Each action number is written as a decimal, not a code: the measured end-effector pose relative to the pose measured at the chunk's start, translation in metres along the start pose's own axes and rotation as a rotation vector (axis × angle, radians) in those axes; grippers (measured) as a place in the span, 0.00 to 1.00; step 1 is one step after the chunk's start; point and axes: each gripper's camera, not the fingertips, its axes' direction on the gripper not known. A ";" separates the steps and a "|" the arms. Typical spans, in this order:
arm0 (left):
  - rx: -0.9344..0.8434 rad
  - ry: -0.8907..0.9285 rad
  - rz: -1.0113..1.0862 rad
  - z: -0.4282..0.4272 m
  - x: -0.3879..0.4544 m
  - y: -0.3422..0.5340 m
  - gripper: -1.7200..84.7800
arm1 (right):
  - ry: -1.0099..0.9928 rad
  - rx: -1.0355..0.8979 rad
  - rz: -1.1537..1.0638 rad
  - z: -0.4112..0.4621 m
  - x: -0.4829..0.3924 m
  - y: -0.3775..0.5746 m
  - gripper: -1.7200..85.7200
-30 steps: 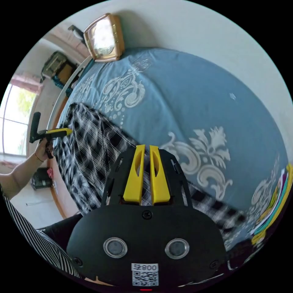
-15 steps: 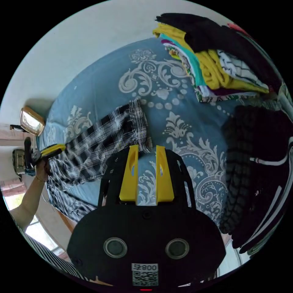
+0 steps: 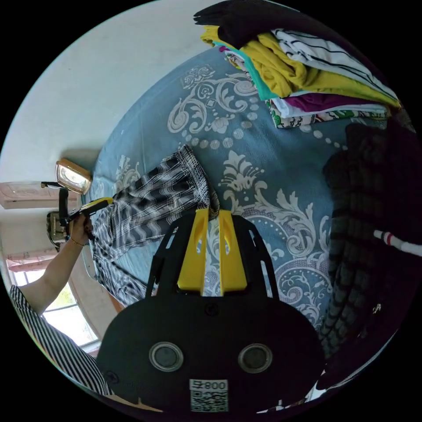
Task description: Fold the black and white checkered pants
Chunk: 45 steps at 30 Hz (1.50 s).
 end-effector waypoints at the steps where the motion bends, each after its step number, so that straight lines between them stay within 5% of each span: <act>1: 0.013 0.001 -0.001 0.001 0.001 0.001 0.06 | 0.014 0.004 -0.001 -0.007 0.002 0.002 0.09; 7: 0.120 0.118 -0.008 0.003 0.011 0.027 0.06 | -0.021 -0.015 0.033 -0.047 0.026 0.052 0.10; 18: -0.143 0.244 -0.011 0.079 0.033 0.077 0.05 | 0.031 -0.245 0.151 -0.038 0.053 0.158 0.10; 32: -0.138 0.200 -0.011 0.064 0.024 0.110 0.03 | 0.063 0.005 -0.274 -0.027 -0.054 -0.058 0.11; 37: -0.020 0.158 -0.063 0.037 0.015 0.124 0.03 | 0.151 -0.123 -0.262 0.033 -0.062 -0.111 0.06; 45: 0.024 0.230 -0.152 -0.004 -0.007 0.155 0.02 | 0.098 -0.050 -0.189 0.029 -0.042 -0.120 0.05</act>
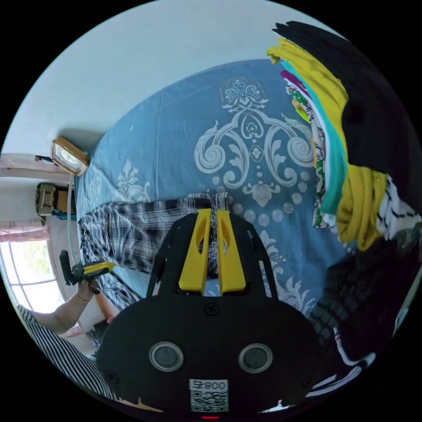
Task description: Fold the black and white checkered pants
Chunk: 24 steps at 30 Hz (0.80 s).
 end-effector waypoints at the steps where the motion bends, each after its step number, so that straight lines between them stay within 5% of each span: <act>1: 0.013 0.001 -0.004 -0.006 0.000 0.003 0.02 | 0.009 0.021 -0.009 -0.001 -0.003 0.009 0.05; 6: -0.012 0.113 -0.101 -0.030 -0.018 0.022 0.02 | 0.051 -0.121 -0.008 0.056 -0.007 0.031 0.05; 15: 0.061 0.147 -0.322 -0.134 -0.033 0.116 0.03 | -0.010 -0.100 -0.007 0.082 -0.027 0.062 0.06; 18: 0.095 0.173 -0.518 -0.170 -0.052 0.163 0.04 | -0.014 -0.127 -0.052 0.105 -0.049 0.066 0.07; 24: 0.198 0.060 -0.545 -0.253 -0.071 0.180 0.08 | -0.128 -0.172 -0.299 0.168 -0.130 0.009 0.09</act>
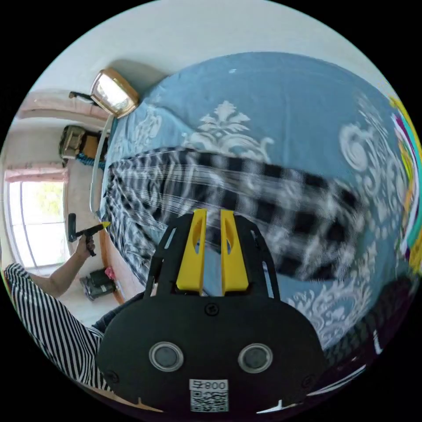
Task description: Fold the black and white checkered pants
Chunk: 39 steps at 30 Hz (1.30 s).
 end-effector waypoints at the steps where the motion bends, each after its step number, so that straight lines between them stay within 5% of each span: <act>1: 0.012 -0.004 0.007 -0.007 0.000 -0.003 0.09 | -0.014 -0.022 -0.076 0.014 -0.017 -0.020 0.09; 14: -0.035 -0.339 0.264 -0.122 0.049 -0.112 0.15 | 0.128 -0.189 -0.634 0.188 -0.188 -0.145 0.14; 28: -0.219 -0.525 0.341 -0.169 0.101 -0.166 0.15 | 0.310 -0.265 -0.682 0.318 -0.188 -0.169 0.13; 39: -0.201 -0.520 0.394 -0.205 0.150 -0.135 0.04 | 0.365 -0.251 -0.690 0.369 -0.186 -0.167 0.10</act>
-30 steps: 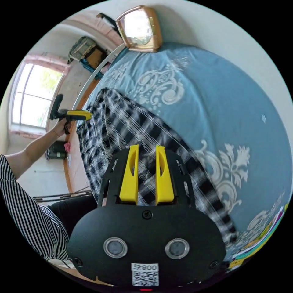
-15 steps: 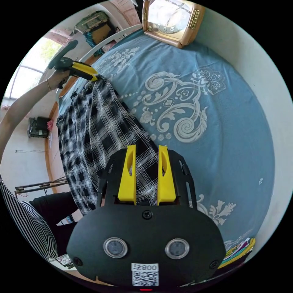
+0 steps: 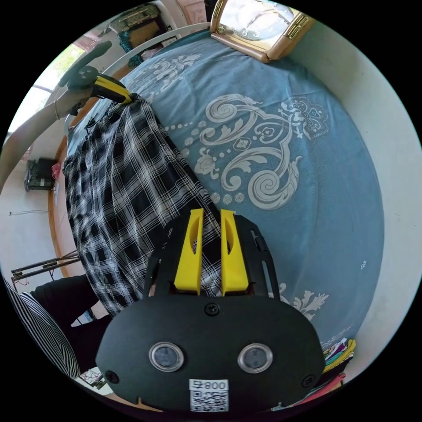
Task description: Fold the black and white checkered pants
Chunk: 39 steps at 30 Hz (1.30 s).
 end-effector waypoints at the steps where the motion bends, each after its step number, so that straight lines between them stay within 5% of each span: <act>1: -0.001 0.001 -0.003 -0.002 0.001 0.001 0.04 | -0.002 -0.009 0.000 0.007 -0.002 -0.002 0.11; 12: 0.074 -0.023 -0.051 -0.047 0.027 0.043 0.04 | 0.076 -0.013 -0.065 0.042 -0.023 0.011 0.04; 22: 0.213 0.041 -0.095 -0.092 0.048 0.148 0.03 | -0.152 0.127 -0.126 -0.001 -0.080 0.093 0.03; 39: -0.074 0.072 -0.186 0.002 0.084 0.282 0.03 | -0.434 -0.125 -0.261 0.074 -0.196 0.154 0.03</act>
